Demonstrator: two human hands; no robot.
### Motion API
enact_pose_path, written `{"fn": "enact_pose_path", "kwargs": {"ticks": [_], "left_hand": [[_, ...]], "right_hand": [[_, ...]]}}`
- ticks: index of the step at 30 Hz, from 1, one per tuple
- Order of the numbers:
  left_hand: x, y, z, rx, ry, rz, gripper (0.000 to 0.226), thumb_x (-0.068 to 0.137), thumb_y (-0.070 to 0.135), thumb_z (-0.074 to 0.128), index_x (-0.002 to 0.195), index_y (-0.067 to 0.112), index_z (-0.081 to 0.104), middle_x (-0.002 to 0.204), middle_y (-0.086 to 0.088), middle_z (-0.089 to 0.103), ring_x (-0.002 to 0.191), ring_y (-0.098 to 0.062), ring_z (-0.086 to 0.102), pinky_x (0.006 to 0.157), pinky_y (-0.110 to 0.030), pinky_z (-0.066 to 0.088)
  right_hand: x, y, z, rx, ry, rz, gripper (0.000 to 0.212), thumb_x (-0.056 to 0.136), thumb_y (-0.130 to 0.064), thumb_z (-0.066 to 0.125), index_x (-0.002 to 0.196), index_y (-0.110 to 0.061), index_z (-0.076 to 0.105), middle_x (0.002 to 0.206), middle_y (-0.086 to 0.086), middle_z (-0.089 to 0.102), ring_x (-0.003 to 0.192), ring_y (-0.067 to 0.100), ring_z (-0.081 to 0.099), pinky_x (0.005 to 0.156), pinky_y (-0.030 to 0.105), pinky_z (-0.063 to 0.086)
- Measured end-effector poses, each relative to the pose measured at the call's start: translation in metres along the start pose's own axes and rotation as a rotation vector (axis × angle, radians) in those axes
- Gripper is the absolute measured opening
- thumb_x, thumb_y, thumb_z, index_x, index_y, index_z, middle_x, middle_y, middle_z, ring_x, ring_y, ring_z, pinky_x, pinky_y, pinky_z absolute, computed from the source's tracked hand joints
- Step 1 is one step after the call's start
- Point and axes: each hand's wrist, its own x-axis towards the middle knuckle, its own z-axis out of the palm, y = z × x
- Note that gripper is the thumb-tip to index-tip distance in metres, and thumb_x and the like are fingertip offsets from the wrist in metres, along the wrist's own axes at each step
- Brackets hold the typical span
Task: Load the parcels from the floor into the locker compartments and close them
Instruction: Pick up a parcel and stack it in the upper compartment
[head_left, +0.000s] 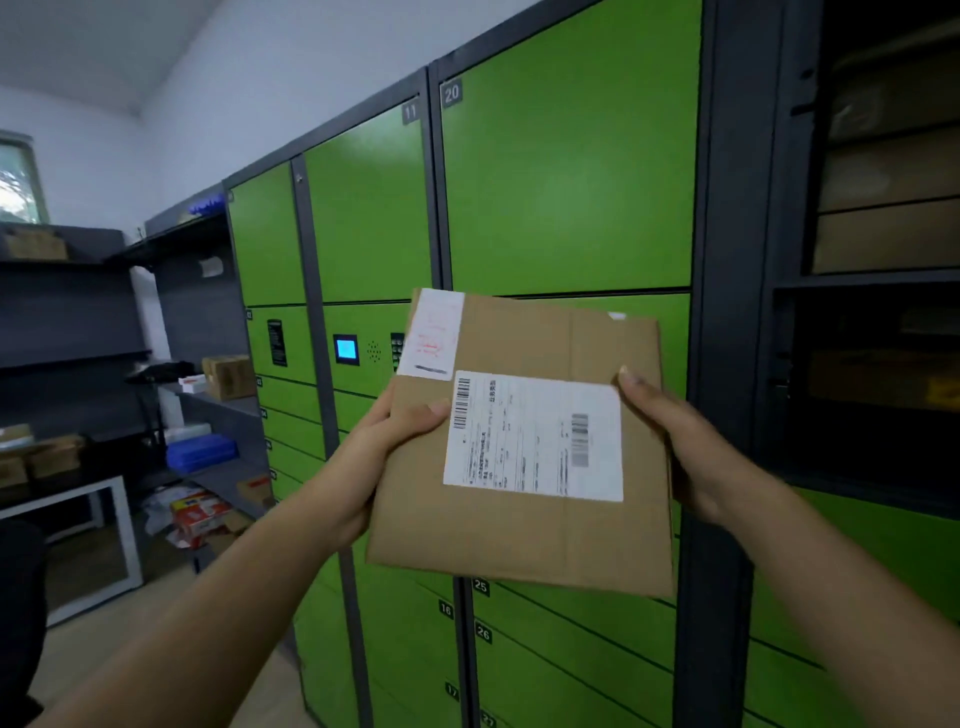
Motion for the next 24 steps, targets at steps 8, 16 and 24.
{"fn": "enact_pose_path", "kwargs": {"ticks": [8, 16, 24], "left_hand": [[0.013, 0.015, 0.008, 0.484, 0.264, 0.035, 0.058, 0.082, 0.071, 0.068, 0.121, 0.028, 0.066, 0.099, 0.006, 0.081, 0.086, -0.016, 0.079, 0.069, -0.032, 0.060], [0.008, -0.007, 0.038, 0.073, 0.347, 0.004, 0.098, 0.076, 0.080, 0.060, 0.156, 0.031, 0.031, 0.140, -0.004, 0.057, 0.120, -0.030, 0.064, 0.104, -0.057, 0.053], [0.015, -0.012, 0.051, -0.178, 0.142, 0.045, 0.061, 0.092, 0.057, 0.067, 0.146, 0.038, 0.045, 0.128, 0.000, 0.074, 0.115, -0.029, 0.072, 0.098, -0.058, 0.056]], "right_hand": [[-0.003, 0.019, 0.011, 0.410, 0.126, -0.105, 0.064, 0.081, -0.053, 0.080, 0.134, -0.020, 0.064, 0.122, 0.014, 0.074, 0.110, 0.039, 0.072, 0.087, 0.055, 0.060], [-0.011, 0.015, 0.018, 0.704, 0.324, -0.084, 0.079, 0.072, -0.053, 0.085, 0.139, -0.022, 0.056, 0.127, 0.009, 0.073, 0.114, 0.030, 0.071, 0.083, 0.046, 0.061], [-0.028, 0.018, 0.002, 0.604, 0.399, -0.077, 0.067, 0.079, -0.045, 0.081, 0.134, -0.019, 0.053, 0.127, 0.009, 0.065, 0.110, 0.027, 0.064, 0.074, 0.045, 0.059]]}}
